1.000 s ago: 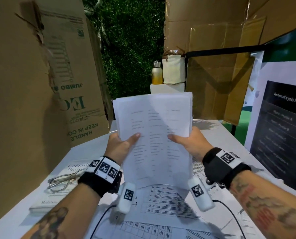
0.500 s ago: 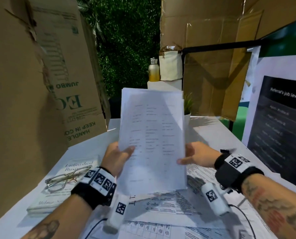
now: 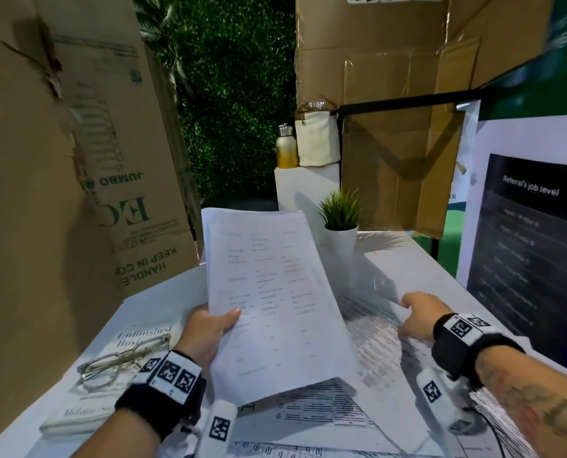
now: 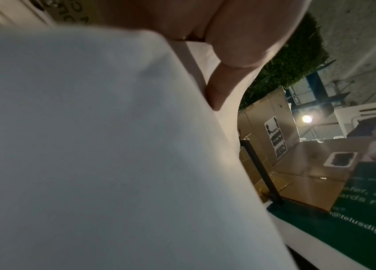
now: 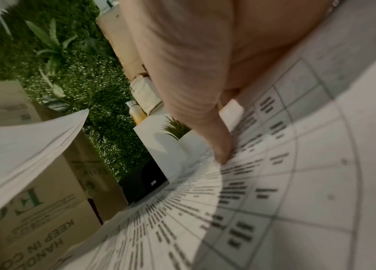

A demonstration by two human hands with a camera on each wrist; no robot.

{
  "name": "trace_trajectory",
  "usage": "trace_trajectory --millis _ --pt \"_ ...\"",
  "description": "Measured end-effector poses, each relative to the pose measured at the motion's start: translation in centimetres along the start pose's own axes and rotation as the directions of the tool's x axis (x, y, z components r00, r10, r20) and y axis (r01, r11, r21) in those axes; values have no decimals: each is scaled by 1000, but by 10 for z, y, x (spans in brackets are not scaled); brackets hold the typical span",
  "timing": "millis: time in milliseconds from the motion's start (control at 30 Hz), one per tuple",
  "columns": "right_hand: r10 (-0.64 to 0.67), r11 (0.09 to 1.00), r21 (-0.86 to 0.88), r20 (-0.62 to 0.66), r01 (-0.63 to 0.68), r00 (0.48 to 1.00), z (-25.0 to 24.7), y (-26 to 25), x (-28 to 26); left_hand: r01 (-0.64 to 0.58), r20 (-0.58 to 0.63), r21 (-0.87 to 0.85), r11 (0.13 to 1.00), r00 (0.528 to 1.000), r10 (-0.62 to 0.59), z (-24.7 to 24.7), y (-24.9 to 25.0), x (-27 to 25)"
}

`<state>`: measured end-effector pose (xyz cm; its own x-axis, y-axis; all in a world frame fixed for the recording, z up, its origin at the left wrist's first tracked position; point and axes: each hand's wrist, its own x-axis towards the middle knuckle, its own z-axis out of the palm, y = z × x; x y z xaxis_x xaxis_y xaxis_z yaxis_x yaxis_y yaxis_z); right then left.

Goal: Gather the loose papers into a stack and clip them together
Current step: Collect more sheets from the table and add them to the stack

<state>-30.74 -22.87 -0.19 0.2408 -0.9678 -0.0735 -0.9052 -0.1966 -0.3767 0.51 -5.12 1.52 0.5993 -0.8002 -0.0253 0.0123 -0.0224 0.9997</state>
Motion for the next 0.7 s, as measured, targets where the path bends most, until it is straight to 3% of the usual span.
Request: trace_trajectory --millis 67,133,233,300,433,500,567,633,700 --pt "-50 987 146 -77 61 996 -3 0 3 38 14 -55 998 999 -37 0 -2 0" --pt "-67 907 402 -166 130 984 -8 -4 3 68 37 -132 989 997 -64 2 -5 0" --pt "-126 566 801 -152 197 980 -16 -18 -8 124 88 -242 962 990 -105 7 -4 -3" --pt "-171 411 898 -96 160 981 -18 -30 -17 172 120 -300 938 983 -141 13 -4 -4" --pt "-300 357 930 30 84 953 -7 -54 -32 182 151 -335 924 979 -138 23 -5 -3" --pt "-359 320 947 130 -9 924 -2 -62 -38 103 97 -333 937 993 -74 27 -4 -4" --pt "-410 291 956 143 -19 901 -1 -67 -41 -49 -14 -256 966 999 47 29 -1 -8" --pt "-414 258 964 43 72 909 -3 -76 -44 -234 -90 -118 965 970 224 31 3 -13" --pt "-367 257 942 -111 215 924 -6 -85 -47 -397 -86 -52 916 916 392 31 9 -19"
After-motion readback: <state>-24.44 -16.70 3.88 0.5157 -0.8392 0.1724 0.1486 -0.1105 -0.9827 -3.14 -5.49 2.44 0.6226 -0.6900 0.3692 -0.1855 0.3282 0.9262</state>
